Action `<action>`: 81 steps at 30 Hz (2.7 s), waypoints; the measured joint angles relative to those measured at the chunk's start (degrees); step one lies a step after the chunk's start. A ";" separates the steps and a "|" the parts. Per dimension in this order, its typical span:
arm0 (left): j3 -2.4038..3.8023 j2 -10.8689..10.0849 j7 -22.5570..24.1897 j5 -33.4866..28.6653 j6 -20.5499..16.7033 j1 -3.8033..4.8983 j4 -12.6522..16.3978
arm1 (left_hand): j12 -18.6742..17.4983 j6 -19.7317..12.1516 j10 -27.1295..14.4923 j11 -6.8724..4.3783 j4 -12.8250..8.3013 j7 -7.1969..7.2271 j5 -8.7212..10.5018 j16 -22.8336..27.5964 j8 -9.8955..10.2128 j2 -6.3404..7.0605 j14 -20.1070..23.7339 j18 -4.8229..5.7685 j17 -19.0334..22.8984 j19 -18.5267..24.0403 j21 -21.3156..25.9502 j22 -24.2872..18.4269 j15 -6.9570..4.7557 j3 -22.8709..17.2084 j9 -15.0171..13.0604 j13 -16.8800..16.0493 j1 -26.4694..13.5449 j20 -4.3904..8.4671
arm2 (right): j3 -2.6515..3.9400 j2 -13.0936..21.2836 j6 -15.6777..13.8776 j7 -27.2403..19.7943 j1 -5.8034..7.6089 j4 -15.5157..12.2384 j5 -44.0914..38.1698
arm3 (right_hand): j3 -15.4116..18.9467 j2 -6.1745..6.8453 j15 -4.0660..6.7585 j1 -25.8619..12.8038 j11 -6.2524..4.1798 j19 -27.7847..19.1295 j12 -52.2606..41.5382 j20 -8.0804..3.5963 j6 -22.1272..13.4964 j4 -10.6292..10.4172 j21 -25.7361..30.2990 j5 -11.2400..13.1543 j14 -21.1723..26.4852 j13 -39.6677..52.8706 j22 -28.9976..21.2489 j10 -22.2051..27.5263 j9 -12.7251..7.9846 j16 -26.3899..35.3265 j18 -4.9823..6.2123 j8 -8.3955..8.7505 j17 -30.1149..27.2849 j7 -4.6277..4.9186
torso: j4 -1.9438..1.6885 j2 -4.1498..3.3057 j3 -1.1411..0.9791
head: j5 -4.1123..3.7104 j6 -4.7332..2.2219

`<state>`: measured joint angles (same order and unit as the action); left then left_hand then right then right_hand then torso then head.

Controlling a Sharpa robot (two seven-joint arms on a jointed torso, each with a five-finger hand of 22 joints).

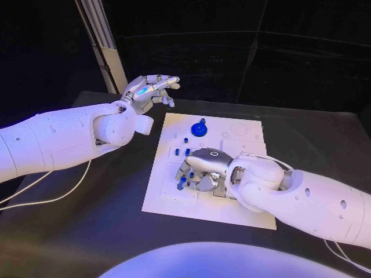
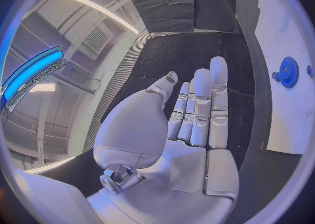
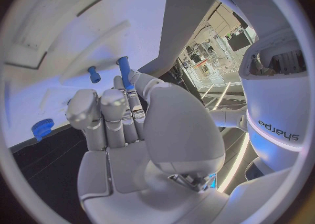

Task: Assemble the parts on the task board

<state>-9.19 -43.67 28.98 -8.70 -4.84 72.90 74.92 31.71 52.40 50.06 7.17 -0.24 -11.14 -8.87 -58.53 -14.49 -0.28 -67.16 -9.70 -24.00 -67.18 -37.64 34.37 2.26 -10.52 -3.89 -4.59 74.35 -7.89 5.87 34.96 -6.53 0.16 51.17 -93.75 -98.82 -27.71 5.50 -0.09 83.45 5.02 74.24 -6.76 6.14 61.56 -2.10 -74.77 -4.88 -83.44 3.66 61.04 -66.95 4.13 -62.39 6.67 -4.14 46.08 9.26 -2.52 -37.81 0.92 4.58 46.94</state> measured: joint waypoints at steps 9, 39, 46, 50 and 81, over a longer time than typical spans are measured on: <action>0.00 -0.01 0.00 0.00 0.01 0.00 -0.07 | 0.00 0.00 0.00 0.00 0.00 0.00 0.00 0.00 0.00 0.00 0.00 0.00 0.00 0.00 0.00 0.00 0.00 0.00 0.00 0.00 0.00 0.00 | -0.27 -0.75 0.28 0.91 -0.01 0.35 -1.38 | 0.00 0.00 0.00 0.00 0.00 0.00 0.00 0.00 0.40 0.00 0.00 -0.22 0.00 0.00 0.00 0.00 -0.03 0.00 0.00 0.02 -0.01 -0.03 | 0.05 -0.01 -0.05 | 0.15 0.01; 0.00 0.10 -0.10 0.00 0.06 0.00 -0.29 | 0.24 -0.20 0.00 0.00 -0.16 -0.20 0.00 0.00 0.00 0.00 0.00 0.00 0.06 0.00 0.00 0.07 0.00 0.16 0.00 0.08 0.00 0.00 | -0.95 -0.62 -4.28 1.21 -0.05 -0.58 -2.15 | 16.96 2.88 -2.18 -5.17 3.27 -6.37 2.02 2.25 -11.05 -3.83 8.70 1.51 2.81 0.01 -13.93 12.10 -0.42 8.82 0.93 0.37 -12.74 3.10 | 0.36 -0.15 -0.09 | 0.25 -0.30; 0.00 0.04 -0.14 0.00 0.10 0.00 -0.31 | 0.23 -0.20 0.00 0.00 -0.16 -0.20 0.00 0.00 0.00 0.00 0.00 0.00 0.06 0.00 0.00 0.06 0.00 0.16 0.00 0.07 0.00 0.00 | -0.95 1.50 -7.09 0.71 -0.66 -2.50 -1.03 | 20.26 1.30 -2.17 -3.59 2.95 -6.05 0.05 2.07 -10.21 -4.59 8.70 1.06 2.80 0.15 -13.67 11.73 -0.18 8.82 0.93 0.37 -12.95 3.04 | 0.46 -0.15 -0.13 | 0.29 -0.59; 0.00 -0.05 -0.16 0.00 0.14 0.00 -0.33 | 0.23 -0.20 0.00 0.00 -0.16 -0.20 0.00 0.00 0.00 0.00 0.00 0.00 0.05 0.00 0.00 0.06 0.00 0.16 0.00 0.07 0.00 0.00 | -0.93 5.47 -8.43 0.57 -0.83 -5.53 0.68 | 21.18 0.57 -1.94 -2.90 2.63 -4.44 -1.68 1.84 -8.65 -4.89 7.65 0.72 2.11 0.39 -11.74 9.27 -0.01 7.93 0.92 0.16 -11.41 2.53 | 0.54 -0.12 -0.18 | 0.10 -0.85; -0.83 -1.31 -0.24 0.01 0.41 -0.04 0.23 | 0.23 -0.20 0.00 0.00 -0.16 -0.20 0.20 -0.22 0.00 0.00 0.00 0.00 0.10 0.20 -0.22 0.10 0.00 0.16 0.00 0.11 0.00 -0.20 | 0.94 28.94 -8.80 26.86 -0.87 -17.23 20.77 | 39.09 -4.52 2.80 -11.30 -3.77 7.61 -59.86 -2.88 -6.15 -14.57 -8.39 -10.14 -0.69 59.65 13.91 -11.59 4.29 -16.96 -3.16 -15.32 23.50 -3.49 | 1.50 0.68 0.04 | -7.38 -2.26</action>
<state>-10.02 -44.98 28.74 -8.70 -4.44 72.86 75.15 31.95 52.20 50.06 7.17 -0.39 -11.34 -8.67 -58.75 -14.49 -0.28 -67.16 -9.70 -23.91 -66.98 -37.86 34.48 2.26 -10.37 -3.88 -4.47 74.35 -8.09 6.81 63.90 -15.33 27.02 50.30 -110.98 -78.06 11.37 0.98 2.71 72.15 1.25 81.85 -66.62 3.26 55.41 -16.67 -83.16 -15.02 -84.13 63.31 74.95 -78.55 8.42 -79.35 3.51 -19.46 69.58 5.77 -1.02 -37.13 0.96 -2.80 44.68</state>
